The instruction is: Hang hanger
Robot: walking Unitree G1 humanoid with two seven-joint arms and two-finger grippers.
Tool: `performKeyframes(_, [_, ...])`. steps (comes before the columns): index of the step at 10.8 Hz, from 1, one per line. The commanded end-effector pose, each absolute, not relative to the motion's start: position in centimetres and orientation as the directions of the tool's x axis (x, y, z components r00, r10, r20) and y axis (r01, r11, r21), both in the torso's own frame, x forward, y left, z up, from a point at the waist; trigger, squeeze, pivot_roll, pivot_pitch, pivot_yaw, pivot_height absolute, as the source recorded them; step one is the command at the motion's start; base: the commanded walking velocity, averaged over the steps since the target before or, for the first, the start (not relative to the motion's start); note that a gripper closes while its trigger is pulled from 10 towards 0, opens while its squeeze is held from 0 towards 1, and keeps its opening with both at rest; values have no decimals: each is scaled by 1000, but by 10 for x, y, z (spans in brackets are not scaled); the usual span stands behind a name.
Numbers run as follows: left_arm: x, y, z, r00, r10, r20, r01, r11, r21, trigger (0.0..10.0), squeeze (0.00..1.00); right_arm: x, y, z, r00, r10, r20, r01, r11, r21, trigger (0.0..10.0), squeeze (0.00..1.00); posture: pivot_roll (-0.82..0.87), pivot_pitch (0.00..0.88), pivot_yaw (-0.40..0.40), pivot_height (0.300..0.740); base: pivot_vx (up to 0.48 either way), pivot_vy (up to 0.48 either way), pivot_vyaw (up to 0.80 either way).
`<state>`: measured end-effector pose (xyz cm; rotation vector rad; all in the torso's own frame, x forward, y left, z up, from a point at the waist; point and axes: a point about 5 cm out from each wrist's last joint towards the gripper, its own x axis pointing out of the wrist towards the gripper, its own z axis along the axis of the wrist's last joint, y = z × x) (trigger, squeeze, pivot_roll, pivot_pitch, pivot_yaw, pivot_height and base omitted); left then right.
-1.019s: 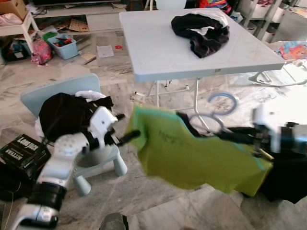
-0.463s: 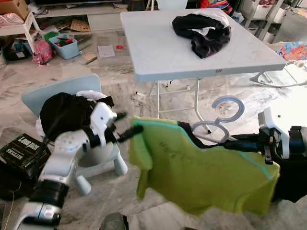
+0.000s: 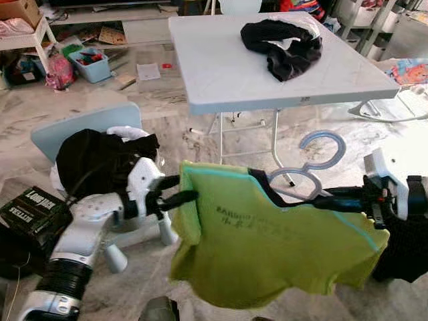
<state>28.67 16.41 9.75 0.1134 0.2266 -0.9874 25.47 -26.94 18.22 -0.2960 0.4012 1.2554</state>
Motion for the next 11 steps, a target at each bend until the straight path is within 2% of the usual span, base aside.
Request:
performKeyframes(1, [287, 169, 98, 531, -810, -249, 834, 552, -15, 0, 0, 257, -275, 200, 283, 863, -418, -955, 292, -43, 10000, 0, -101, 0, -27, 740, 0, 0, 0])
performKeyframes(4, [287, 182, 94, 567, -783, -257, 805, 593, -30, 0, 0, 259, -280, 208, 309, 866, -394, -947, 319, -42, 10000, 0, -106, 0, -32, 740, 0, 0, 0])
performKeyframes(10, [288, 184, 92, 587, -776, -229, 789, 612, -49, 0, 0, 257, -280, 206, 306, 867, -392, -946, 323, -24, 10000, 0, -109, 0, -30, 740, 0, 0, 0])
performKeyframes(11, [288, 182, 92, 592, -768, -245, 789, 614, -17, 0, 0, 257, -280, 205, 302, 863, -405, -947, 320, -26, 10000, 0, -110, 0, -29, 740, 0, 0, 0])
